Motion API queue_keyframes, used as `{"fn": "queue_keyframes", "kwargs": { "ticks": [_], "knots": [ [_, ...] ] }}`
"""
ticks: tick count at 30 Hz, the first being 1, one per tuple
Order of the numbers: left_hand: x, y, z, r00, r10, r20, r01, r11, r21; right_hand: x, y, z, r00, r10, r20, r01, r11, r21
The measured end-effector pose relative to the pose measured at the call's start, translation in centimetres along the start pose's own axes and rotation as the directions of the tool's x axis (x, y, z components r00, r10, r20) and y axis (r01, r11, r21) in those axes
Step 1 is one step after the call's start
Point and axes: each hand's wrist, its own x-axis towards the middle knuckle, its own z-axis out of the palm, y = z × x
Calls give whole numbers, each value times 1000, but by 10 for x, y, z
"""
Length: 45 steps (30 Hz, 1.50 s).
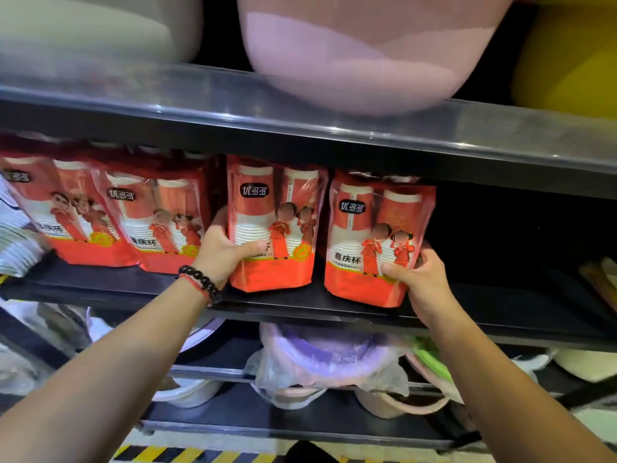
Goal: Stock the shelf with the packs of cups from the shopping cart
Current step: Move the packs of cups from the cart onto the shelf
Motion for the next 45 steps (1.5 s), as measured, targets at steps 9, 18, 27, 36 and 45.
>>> {"fn": "queue_keyframes", "kwargs": {
  "ticks": [9, 18, 27, 36, 45],
  "knots": [
    [15, -31, -1, 992, 100, -82, -102, 995, -12, 22, 21, 3, 998, -28, 55, 23, 996, 82],
    [16, -36, 4, 988, 123, -92, -120, 992, 38, 28, 22, 2, 994, -7, 108, 3, 999, 39],
    [15, -35, 5, 1000, 18, 13, -18, 1000, -4, 26, 32, 4, 996, 31, 85, -32, 999, 17],
    [10, -35, 6, 998, -53, -18, 53, 999, -7, 23, 30, 4, 993, 94, 65, -92, 995, -34],
    [2, -25, 10, 997, -65, -40, 68, 992, 104, 15, 22, 6, 992, 130, 4, -129, 988, -85]
  ]
}}
